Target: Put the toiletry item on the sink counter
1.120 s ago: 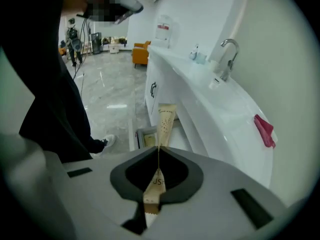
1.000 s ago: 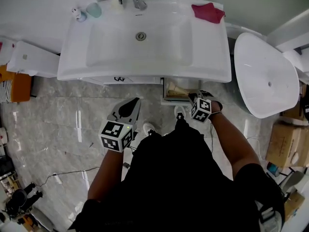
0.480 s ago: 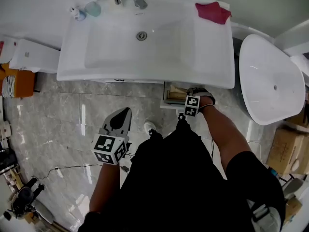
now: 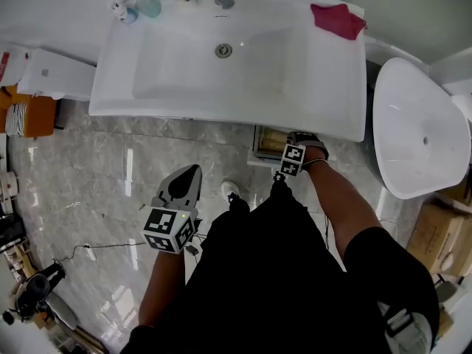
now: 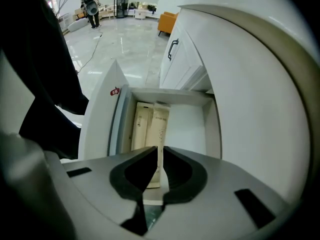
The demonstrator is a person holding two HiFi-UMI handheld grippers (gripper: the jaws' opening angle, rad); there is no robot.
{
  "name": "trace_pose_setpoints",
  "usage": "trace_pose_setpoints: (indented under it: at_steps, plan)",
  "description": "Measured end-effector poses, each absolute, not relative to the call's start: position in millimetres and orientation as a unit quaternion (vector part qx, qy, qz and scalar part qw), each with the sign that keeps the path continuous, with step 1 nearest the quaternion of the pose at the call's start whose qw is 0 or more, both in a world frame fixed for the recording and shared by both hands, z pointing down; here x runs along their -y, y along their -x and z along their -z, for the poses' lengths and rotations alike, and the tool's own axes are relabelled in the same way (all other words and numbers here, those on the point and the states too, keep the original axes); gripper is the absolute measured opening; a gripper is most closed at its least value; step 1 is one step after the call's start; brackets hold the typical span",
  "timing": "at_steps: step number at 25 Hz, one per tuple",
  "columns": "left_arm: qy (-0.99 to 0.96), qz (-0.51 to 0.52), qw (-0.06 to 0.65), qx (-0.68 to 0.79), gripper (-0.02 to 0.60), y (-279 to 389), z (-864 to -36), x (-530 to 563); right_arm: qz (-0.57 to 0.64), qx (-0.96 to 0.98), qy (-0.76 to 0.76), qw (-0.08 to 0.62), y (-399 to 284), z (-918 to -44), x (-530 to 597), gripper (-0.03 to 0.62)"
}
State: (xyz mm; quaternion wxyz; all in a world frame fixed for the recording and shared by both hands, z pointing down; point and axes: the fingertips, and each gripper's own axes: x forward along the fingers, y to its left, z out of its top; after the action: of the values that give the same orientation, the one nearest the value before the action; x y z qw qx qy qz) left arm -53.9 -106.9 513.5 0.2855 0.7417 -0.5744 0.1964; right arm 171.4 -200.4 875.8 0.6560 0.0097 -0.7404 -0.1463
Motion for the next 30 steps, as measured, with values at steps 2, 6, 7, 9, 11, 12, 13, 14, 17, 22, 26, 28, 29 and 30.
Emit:
trace_pose_setpoints:
  at_steps: [2,6,7,9,11,12,13,14,17,22,26,28,29,30]
  plan:
    - [-0.744,-0.196,0.285,0.572,0.005,52.7,-514.4,107.1,0.129,0.745,-0.02,0.654,-173.4,-873.5,198.0,0.011]
    - [-0.754,-0.192,0.278,0.564,0.005,50.0,-513.0,113.1,0.102,0.753,-0.037,0.649,-177.1,-862.5,189.1,0.011]
    - [-0.757,-0.191,0.275,0.561,0.005,49.1,-512.2,115.1,0.093,0.757,-0.042,0.645,-176.3,-857.4,186.4,0.011]
    - [-0.764,-0.187,0.27,0.555,0.005,47.2,-510.1,119.2,0.067,0.767,-0.055,0.635,-173.3,-844.5,179.3,0.011]
    - [-0.772,-0.183,0.264,0.549,0.005,45.9,-507.9,123.1,0.037,0.779,-0.073,0.622,-169.1,-828.6,173.0,0.011]
    - [-0.775,-0.18,0.262,0.546,0.005,45.6,-506.5,125.0,0.023,0.785,-0.086,0.613,-166.4,-819.3,171.4,0.011]
    - [-0.779,-0.177,0.259,0.543,0.005,45.5,-504.9,126.6,0.01,0.791,-0.1,0.603,-163.3,-808.9,170.6,0.011]
    - [-0.782,-0.175,0.256,0.541,0.005,45.5,-502.9,128.0,-0.005,0.798,-0.116,0.591,-159.9,-797.0,169.9,0.011]
    - [-0.792,-0.169,0.246,0.533,0.005,46.2,-496.2,130.9,-0.056,0.821,-0.162,0.545,-147.5,-751.8,168.6,0.011]
    - [-0.806,-0.158,0.233,0.52,0.005,47.6,-489.4,131.1,-0.167,0.86,-0.236,0.42,-124.0,-668.2,173.8,0.011]
    - [-0.818,-0.154,0.226,0.507,0.005,47.8,-486.0,126.7,-0.229,0.876,-0.286,0.313,-112.6,-605.0,176.9,0.011]
    - [-0.824,-0.15,0.221,0.5,0.005,46.7,-481.1,124.6,-0.25,0.88,-0.305,0.265,-111.0,-577.0,175.0,0.011]
    - [-0.827,-0.147,0.218,0.497,0.005,46.1,-477.9,123.6,-0.261,0.88,-0.313,0.241,-111.2,-564.5,173.1,0.011]
    - [-0.83,-0.143,0.215,0.494,0.005,45.7,-474.7,122.6,-0.271,0.88,-0.322,0.219,-111.8,-552.8,170.8,0.011]
